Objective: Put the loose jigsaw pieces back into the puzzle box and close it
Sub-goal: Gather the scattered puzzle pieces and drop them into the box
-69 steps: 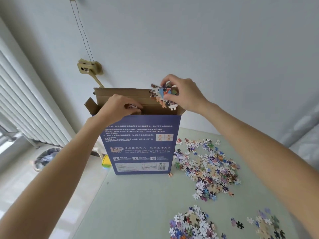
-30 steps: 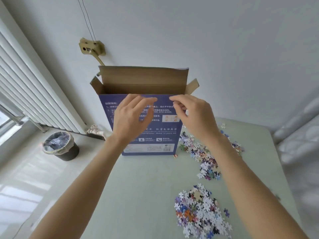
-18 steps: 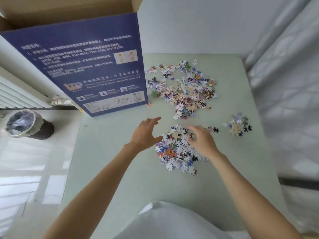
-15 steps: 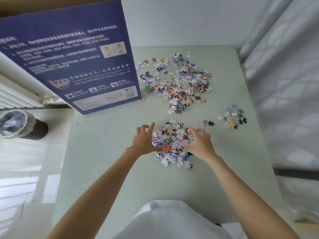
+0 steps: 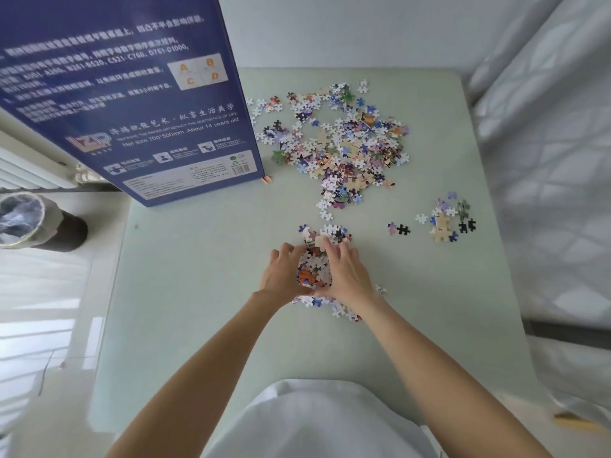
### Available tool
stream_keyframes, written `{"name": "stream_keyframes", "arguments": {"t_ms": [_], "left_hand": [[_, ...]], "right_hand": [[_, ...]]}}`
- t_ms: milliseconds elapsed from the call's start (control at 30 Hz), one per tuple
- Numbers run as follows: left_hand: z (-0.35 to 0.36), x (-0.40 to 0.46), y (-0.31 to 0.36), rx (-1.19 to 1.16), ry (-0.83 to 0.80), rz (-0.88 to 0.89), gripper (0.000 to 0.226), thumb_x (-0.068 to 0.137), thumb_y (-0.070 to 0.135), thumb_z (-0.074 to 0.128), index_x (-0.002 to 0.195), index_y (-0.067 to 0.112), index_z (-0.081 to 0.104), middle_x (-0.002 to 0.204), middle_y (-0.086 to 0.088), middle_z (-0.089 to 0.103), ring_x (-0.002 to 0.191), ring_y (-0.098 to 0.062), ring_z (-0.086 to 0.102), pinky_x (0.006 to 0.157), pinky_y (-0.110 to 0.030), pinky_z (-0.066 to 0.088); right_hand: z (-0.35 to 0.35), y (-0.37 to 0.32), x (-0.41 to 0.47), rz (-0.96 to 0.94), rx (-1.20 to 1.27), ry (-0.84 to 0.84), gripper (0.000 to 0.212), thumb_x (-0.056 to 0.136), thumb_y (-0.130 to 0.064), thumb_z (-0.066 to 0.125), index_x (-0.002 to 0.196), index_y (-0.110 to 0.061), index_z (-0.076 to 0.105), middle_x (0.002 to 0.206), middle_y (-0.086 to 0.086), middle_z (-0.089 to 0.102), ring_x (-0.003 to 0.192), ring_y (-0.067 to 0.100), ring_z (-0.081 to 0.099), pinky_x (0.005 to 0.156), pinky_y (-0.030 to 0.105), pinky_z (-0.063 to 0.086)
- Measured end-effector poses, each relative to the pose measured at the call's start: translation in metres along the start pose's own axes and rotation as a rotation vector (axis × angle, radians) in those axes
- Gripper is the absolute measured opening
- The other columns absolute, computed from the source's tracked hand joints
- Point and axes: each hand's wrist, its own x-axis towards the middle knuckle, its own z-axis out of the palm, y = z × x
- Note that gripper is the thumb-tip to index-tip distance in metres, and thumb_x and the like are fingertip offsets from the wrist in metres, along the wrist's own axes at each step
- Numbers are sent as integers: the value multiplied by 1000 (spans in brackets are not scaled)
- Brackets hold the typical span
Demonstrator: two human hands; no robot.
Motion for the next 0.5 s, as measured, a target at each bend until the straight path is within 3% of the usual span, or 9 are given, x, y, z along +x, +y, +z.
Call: {"name": "stream_keyframes", "arguments": {"t_ms": [133, 233, 300, 400, 500], "left_hand": [[-1, 2, -4, -59, 18, -9, 79, 69, 38, 79, 135, 25, 37, 128, -1, 42, 118, -21, 42, 97, -30, 38], [-2, 4, -4, -82, 32, -18, 73, 70, 39, 78, 132, 25, 40, 124, -1, 45, 116, -22, 43, 95, -30, 38], [-1, 4, -3, -88, 31, -23, 72, 71, 38, 77, 131, 24, 40, 123, -1, 46, 115, -22, 43, 94, -29, 38], [0, 4, -2, -85, 21, -37, 69, 72, 36, 77, 130, 22, 41, 120, -2, 49, 114, -22, 42, 95, -29, 37], [1, 3, -2, -107, 20, -42, 67, 73, 34, 76, 129, 22, 43, 118, -3, 52, 113, -23, 43, 95, -29, 36]], "right_hand": [[-7, 4, 8, -41, -96, 47, 97, 60, -59, 76, 135, -19, 29, 127, 11, 38, 113, 24, 37, 91, 30, 38], [-11, 9, 20, -117, -176, 77, 98, 56, -63, 75, 131, -15, 34, 148, 15, 18, 138, 31, 17, 109, 42, 25], [-14, 9, 28, -192, -164, 10, 105, 56, -59, 78, 136, -16, 27, 154, 14, 6, 143, 31, 4, 113, 49, 20], [-22, 5, 36, -252, -216, -82, 118, 54, -58, 80, 145, -23, 13, 151, 11, 16, 139, 31, 16, 108, 48, 29], [-25, 1, 39, -285, -272, -78, 105, 57, -58, 78, 142, -24, 25, 136, 8, 32, 121, 29, 33, 97, 41, 40]]}}
